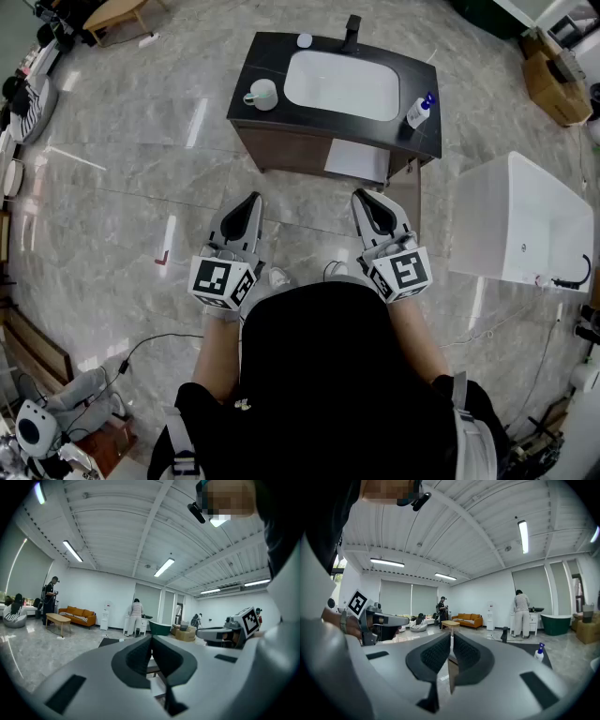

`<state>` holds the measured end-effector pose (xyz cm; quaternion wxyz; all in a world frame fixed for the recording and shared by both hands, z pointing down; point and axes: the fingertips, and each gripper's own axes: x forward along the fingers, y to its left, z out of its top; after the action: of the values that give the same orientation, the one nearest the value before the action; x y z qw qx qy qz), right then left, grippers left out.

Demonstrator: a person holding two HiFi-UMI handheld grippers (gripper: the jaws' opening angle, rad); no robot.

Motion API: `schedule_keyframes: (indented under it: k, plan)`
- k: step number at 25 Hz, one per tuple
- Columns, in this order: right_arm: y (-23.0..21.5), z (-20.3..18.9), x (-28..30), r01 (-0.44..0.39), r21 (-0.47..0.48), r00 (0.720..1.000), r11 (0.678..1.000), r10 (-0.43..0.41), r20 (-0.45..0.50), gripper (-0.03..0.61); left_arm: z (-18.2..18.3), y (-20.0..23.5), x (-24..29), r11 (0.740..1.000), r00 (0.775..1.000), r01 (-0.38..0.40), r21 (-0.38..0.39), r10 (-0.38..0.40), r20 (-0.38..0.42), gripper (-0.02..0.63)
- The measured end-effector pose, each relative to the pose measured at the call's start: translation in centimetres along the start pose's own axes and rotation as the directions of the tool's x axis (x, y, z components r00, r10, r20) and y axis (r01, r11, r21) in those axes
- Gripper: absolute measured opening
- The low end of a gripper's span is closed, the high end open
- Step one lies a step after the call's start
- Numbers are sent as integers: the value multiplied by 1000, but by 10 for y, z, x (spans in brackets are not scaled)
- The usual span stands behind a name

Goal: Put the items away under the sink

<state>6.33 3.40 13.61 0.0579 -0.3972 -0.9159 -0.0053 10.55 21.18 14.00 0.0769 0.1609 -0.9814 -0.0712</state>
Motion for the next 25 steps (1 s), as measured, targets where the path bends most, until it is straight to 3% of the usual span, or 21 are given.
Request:
schedule_keyframes:
  k: [8,14,20,25]
  plan:
    - [32,-2,15,-2,3,1000,1000,2,-14,41,-8,29,-30,999,1000,-5,-39,5,-4,21]
    - [63,2,35,-8,69,1000,998,6,29,43,-14,65,-64,999,1000,-4,-51,3,-18,21]
    - [87,-12,44,53,65,999,996,-52,-16,43,-39,98,-89,997,997,15,-78,-21,-76,23]
    - [72,-20,55,90,87,995,992,-86,-40,43,-48,112,-80,993,997,10,-115,-19,-80,22]
